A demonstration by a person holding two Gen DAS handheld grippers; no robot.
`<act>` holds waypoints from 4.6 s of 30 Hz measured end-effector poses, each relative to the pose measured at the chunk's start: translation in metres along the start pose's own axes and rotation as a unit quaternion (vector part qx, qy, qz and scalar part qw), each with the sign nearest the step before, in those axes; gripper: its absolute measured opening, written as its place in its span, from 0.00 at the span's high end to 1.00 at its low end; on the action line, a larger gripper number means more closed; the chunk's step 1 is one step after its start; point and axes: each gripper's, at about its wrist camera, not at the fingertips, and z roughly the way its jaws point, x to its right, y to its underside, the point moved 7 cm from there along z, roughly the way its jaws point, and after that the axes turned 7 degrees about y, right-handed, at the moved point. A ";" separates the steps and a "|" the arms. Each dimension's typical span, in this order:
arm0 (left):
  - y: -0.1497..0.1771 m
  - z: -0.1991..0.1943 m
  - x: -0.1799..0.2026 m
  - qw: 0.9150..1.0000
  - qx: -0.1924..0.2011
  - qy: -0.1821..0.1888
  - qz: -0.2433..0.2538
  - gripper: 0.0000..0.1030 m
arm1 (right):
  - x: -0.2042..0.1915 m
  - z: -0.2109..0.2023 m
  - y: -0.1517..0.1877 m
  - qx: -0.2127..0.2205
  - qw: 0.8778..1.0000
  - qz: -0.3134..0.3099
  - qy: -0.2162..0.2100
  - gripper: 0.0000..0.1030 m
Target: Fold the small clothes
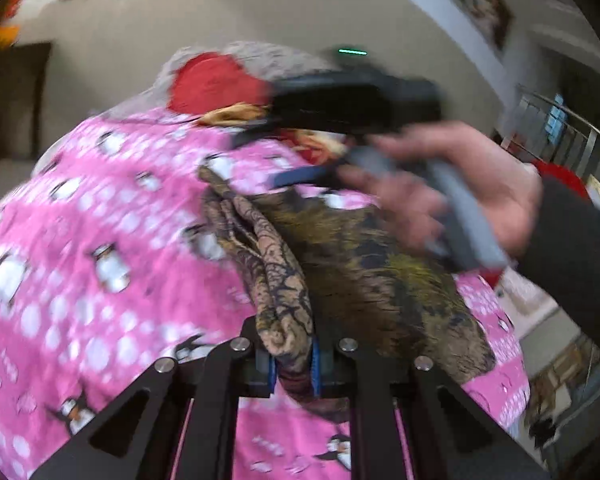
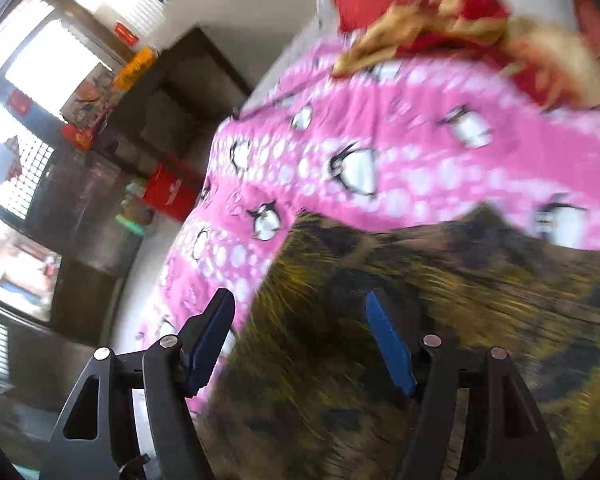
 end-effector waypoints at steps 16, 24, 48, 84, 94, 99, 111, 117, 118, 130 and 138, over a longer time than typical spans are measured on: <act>-0.007 0.008 0.030 0.998 -0.010 0.058 0.018 0.89 | -0.014 0.056 -0.019 -0.103 0.973 -0.119 0.170 1.00; -0.005 0.016 0.083 0.992 -0.026 0.106 0.060 0.89 | 0.027 -0.011 -0.020 -0.058 0.983 -0.084 0.154 1.00; 0.089 0.155 0.259 0.957 -0.187 0.192 0.108 0.91 | 0.275 -0.141 0.089 -0.040 0.984 0.020 0.171 1.00; 0.094 0.122 0.116 0.980 -0.177 0.053 0.077 0.77 | 0.230 -0.158 0.292 0.185 0.957 -0.010 0.223 0.99; 0.103 0.120 0.138 0.976 -0.175 0.068 0.114 0.69 | 0.188 -0.148 0.312 0.126 0.957 -0.024 0.260 0.98; 0.057 0.109 0.150 0.983 -0.127 0.081 0.110 0.52 | 0.192 -0.171 0.296 0.152 0.958 0.019 0.243 0.98; -0.089 0.221 0.123 0.998 -0.036 -0.055 0.005 0.42 | 0.243 -0.191 0.167 0.241 0.896 0.168 0.333 0.88; -0.070 0.293 0.101 0.990 -0.114 -0.086 0.011 0.39 | 0.271 -0.172 0.127 0.241 0.903 0.187 0.303 0.88; -0.063 0.299 0.098 0.988 -0.125 -0.094 0.020 0.39 | 0.280 -0.158 0.126 0.226 0.910 0.184 0.294 0.88; -0.072 0.292 0.088 0.989 -0.136 -0.060 -0.003 0.30 | 0.303 -0.138 0.136 0.230 0.926 0.190 0.230 0.88; -0.039 0.190 0.114 0.991 -0.120 -0.021 0.062 0.29 | 0.239 -0.196 0.178 0.257 0.930 0.079 0.251 0.88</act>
